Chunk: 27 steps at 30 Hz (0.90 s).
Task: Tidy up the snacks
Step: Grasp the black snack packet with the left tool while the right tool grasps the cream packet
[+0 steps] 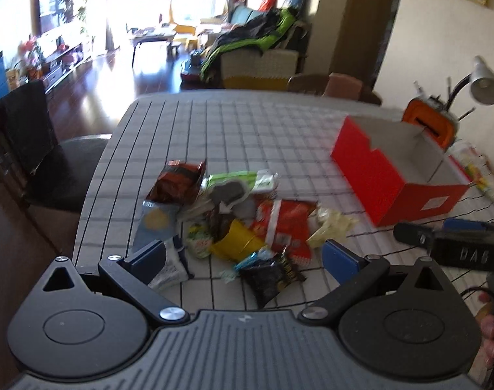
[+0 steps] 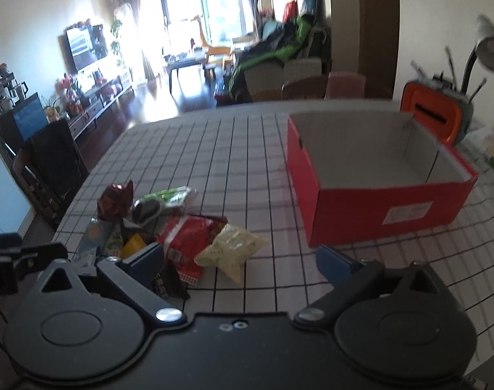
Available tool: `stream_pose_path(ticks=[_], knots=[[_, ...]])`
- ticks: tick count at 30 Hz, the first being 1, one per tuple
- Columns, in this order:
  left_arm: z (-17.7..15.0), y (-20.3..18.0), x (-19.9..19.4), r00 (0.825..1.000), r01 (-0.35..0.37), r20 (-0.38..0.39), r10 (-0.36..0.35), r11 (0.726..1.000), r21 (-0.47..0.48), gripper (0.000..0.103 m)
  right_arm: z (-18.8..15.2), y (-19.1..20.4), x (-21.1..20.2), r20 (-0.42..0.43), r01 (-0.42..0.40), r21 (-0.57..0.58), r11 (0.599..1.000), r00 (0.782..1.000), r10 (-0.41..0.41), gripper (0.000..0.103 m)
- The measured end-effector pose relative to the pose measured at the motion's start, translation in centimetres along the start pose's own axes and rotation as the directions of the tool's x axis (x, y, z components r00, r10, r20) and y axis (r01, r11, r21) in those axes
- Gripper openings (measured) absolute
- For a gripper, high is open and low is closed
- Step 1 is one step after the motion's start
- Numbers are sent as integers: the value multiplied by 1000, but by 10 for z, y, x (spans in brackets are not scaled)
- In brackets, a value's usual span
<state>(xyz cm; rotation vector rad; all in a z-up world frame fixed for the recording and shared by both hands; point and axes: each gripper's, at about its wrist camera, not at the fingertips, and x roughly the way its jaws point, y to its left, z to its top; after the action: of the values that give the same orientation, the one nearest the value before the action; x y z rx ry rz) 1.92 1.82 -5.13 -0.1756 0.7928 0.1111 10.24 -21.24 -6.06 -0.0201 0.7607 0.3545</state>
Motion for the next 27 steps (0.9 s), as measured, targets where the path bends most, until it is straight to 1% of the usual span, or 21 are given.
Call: stream_pose_path(ticks=[2, 5, 8, 9, 11, 12, 14, 16, 17, 20, 22, 23, 24, 27], knots=[[-1, -1, 10, 1000, 0, -29, 0, 1000, -9, 103, 3, -3, 12, -21, -4, -4, 1000, 1000, 4, 99], [-2, -8, 26, 999, 11, -42, -9, 999, 36, 102, 8, -6, 31, -59, -11, -9, 1000, 998, 10, 97], [-6, -17, 38, 998, 59, -40, -55, 992, 116, 102, 13, -10, 49, -93, -1, 19, 1000, 996, 2, 95], [-8, -20, 41, 996, 80, -38, -75, 985, 150, 102, 16, -11, 57, -104, 4, 31, 999, 995, -1, 95], [-12, -27, 48, 995, 96, -37, -90, 969, 226, 102, 18, -14, 69, -129, 8, 53, 999, 992, -1, 95], [-14, -29, 51, 995, 101, -38, -95, 961, 258, 100, 19, -14, 75, -142, 10, 59, 998, 990, -2, 94], [-17, -35, 58, 994, 106, -41, -98, 940, 325, 98, 19, -14, 86, -161, 14, 63, 998, 987, -4, 92], [-21, -40, 66, 993, 118, -55, -105, 913, 392, 96, 21, -13, 97, -173, 18, 61, 998, 985, -8, 89], [-22, -42, 70, 992, 125, -64, -108, 901, 415, 94, 21, -13, 103, -182, 17, 60, 998, 983, -6, 88], [-26, -48, 86, 989, 147, -105, -108, 855, 497, 84, 26, -11, 120, -215, 10, 78, 997, 977, 7, 88], [-28, -52, 95, 987, 155, -130, -99, 817, 555, 79, 29, -10, 127, -237, 11, 93, 996, 971, 12, 87], [-29, -54, 100, 985, 161, -143, -95, 798, 581, 74, 29, -11, 130, -242, 4, 99, 995, 970, 20, 86], [-29, -55, 104, 984, 167, -152, -93, 784, 598, 70, 30, -10, 132, -245, -1, 100, 995, 969, 26, 86], [-32, -57, 112, 980, 186, -176, -94, 743, 643, 64, 30, -5, 139, -260, 0, 89, 996, 965, 23, 84]])
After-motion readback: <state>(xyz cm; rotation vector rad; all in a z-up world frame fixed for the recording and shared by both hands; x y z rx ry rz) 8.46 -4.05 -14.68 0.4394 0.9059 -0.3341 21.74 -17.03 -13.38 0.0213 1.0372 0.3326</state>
